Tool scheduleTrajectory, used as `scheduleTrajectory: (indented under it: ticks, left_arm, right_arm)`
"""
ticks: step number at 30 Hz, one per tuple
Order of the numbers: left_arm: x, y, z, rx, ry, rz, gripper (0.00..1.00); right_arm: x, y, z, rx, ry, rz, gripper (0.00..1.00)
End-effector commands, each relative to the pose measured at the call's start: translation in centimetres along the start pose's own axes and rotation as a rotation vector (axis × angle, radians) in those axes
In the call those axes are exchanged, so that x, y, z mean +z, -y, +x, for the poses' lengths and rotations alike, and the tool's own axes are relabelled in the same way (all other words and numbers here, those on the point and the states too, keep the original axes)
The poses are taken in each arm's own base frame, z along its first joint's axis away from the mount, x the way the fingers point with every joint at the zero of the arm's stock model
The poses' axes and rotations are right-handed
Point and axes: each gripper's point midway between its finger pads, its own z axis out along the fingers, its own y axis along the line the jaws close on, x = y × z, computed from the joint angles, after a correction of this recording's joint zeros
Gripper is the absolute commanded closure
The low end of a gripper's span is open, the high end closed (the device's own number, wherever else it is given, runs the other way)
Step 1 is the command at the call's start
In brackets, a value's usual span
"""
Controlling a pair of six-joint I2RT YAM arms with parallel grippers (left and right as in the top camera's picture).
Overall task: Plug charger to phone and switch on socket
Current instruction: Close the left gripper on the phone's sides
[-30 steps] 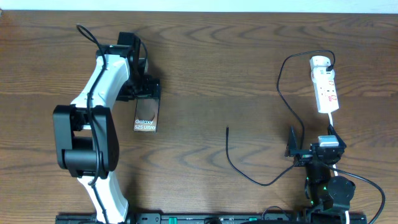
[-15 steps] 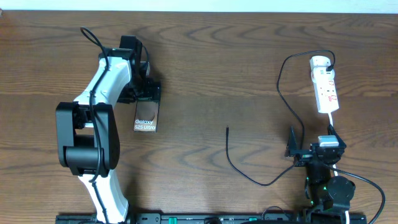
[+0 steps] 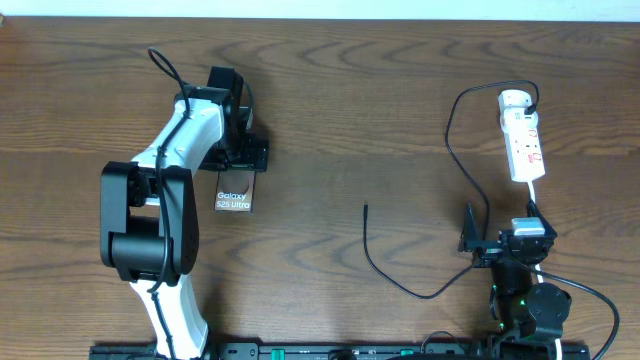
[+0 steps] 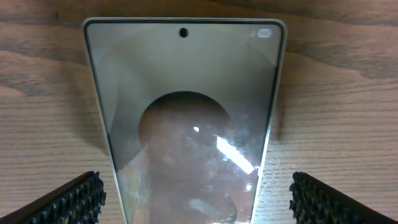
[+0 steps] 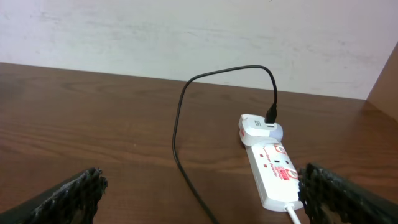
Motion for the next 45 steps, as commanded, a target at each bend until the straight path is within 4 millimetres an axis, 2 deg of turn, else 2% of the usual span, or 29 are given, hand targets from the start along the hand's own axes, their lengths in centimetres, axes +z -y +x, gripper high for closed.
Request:
scheduleTrajectory:
  ticks: [1, 23, 45]
  left_arm:
    - [0.3, -0.8, 0.4, 0.009, -0.012, -0.033, 0.05]
    - [1.2, -0.8, 0.3, 0.009, 0.005, -0.031, 0.05]
    - [2.0, -0.9, 1.1, 0.009, -0.01, -0.032, 0.05]
  right_arm:
    - [0.0, -0.2, 0.0, -0.014, 0.0, -0.007, 0.01]
    - [0.0, -0.2, 0.0, -0.014, 0.0, -0.008, 0.01]
    - [0.0, -0.2, 0.0, -0.014, 0.0, -0.007, 0.01]
